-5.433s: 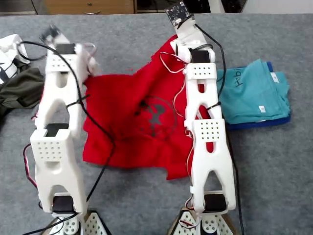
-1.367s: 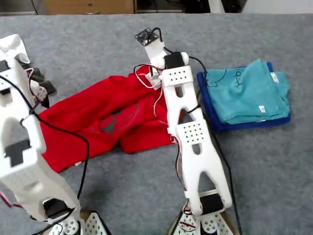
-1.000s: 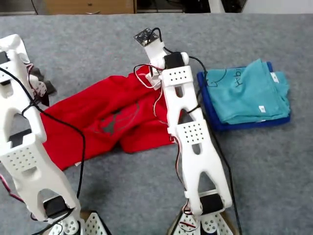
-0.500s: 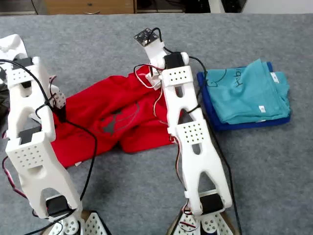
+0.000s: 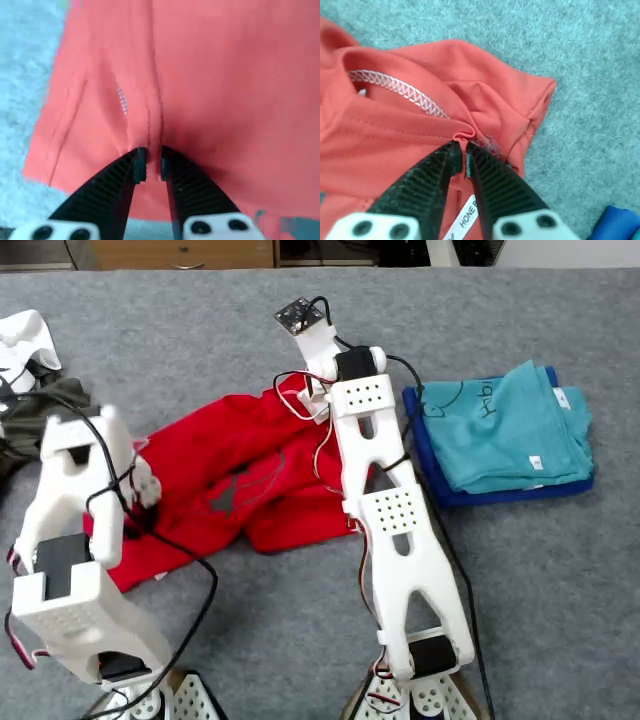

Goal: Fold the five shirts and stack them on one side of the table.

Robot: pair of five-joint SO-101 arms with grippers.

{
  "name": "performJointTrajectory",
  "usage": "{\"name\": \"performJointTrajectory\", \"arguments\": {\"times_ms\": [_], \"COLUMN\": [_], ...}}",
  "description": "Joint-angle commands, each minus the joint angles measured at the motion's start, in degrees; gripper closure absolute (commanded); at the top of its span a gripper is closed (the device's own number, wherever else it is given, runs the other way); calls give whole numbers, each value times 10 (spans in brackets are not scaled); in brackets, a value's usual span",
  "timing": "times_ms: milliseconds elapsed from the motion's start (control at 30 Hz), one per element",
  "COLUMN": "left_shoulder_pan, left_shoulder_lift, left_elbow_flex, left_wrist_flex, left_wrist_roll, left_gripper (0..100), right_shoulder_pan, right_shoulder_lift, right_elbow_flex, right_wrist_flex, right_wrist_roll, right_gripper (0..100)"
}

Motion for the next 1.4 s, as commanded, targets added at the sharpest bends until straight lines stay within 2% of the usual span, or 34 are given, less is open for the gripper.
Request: {"name": "performJointTrajectory", "arguments": {"times_ms": [0,200,433,533,667,833,900,1133,1367], "left_shoulder_pan": [-1,-33,-42,-46,-63,-59,-60,-64,-60], "left_shoulder_lift": [-23,-73,-97,-97,-91,-34,-4,49,51], "left_elbow_flex": [37,-29,-164,-172,-171,-176,-185,-286,-282], "left_wrist_flex": [-25,-15,98,105,105,108,117,234,238], "left_wrist_roll": [-31,-49,-31,-26,44,129,132,131,135], "left_gripper": [929,929,928,928,921,826,826,826,826], "right_shoulder_pan": [8,8,8,8,8,8,8,8,8], "right_shoulder_lift": [-4,-4,-4,-4,-4,-4,-4,-4,-3], "right_elbow_flex": [-26,-26,-26,-26,-26,-26,-26,-26,-26], "right_wrist_flex": [-10,-10,-10,-10,-10,-10,-10,-11,-11], "right_wrist_roll": [4,4,4,4,4,4,4,4,4], "right_gripper": [996,996,996,996,996,996,996,996,996]}}
